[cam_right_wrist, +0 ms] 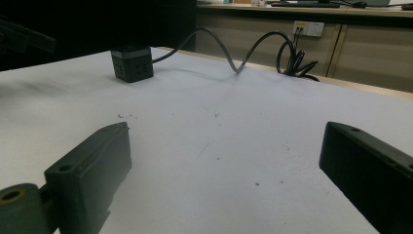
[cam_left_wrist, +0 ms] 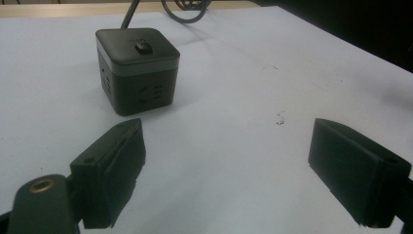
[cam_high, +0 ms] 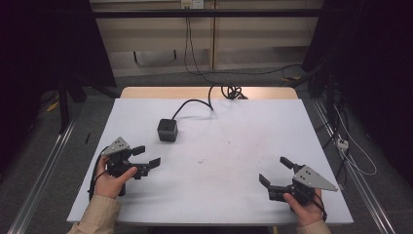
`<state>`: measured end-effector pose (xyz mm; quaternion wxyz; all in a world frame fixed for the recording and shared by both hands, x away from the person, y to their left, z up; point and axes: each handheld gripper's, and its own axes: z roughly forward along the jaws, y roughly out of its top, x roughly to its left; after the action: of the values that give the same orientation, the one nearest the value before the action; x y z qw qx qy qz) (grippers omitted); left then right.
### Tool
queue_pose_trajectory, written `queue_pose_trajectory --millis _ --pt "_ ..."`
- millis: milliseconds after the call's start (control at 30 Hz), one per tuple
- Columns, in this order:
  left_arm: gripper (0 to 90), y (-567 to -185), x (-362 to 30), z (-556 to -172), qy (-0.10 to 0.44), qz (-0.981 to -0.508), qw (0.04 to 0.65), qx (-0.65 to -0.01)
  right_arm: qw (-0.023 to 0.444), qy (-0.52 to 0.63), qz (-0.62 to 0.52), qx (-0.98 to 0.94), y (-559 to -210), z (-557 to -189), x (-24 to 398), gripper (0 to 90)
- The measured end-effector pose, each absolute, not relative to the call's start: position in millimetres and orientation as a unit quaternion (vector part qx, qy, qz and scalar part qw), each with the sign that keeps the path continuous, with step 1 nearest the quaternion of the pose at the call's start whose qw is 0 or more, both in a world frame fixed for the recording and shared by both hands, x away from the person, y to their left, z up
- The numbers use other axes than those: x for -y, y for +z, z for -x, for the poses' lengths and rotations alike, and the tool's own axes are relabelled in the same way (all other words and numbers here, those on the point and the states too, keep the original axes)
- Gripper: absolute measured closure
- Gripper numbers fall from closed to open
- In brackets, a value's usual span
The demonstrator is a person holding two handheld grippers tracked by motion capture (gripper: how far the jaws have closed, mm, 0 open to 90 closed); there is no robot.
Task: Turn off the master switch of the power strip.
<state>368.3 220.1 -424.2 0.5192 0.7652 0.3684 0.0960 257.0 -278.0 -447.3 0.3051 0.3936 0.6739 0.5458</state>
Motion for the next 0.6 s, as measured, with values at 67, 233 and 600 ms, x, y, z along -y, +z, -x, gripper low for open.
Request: queue_pose_trajectory --millis 67,233,600 --pt "12.9 -424.6 -220.3 -367.3 0.097 -0.766 0.519 -0.366 0.306 0.545 -0.394 -0.674 -447.2 -256.8 278.6 4.2" --pt "12.8 -425.8 -222.6 -365.0 0.098 -0.767 0.517 -0.366 0.306 0.546 -0.394 -0.673 -446.9 -256.1 280.0 4.2" --pt "12.4 -429.6 -227.9 -359.2 0.1 -0.766 0.517 -0.368 0.306 0.546 -0.393 -0.673 -446.7 -256.0 279.8 4.2"
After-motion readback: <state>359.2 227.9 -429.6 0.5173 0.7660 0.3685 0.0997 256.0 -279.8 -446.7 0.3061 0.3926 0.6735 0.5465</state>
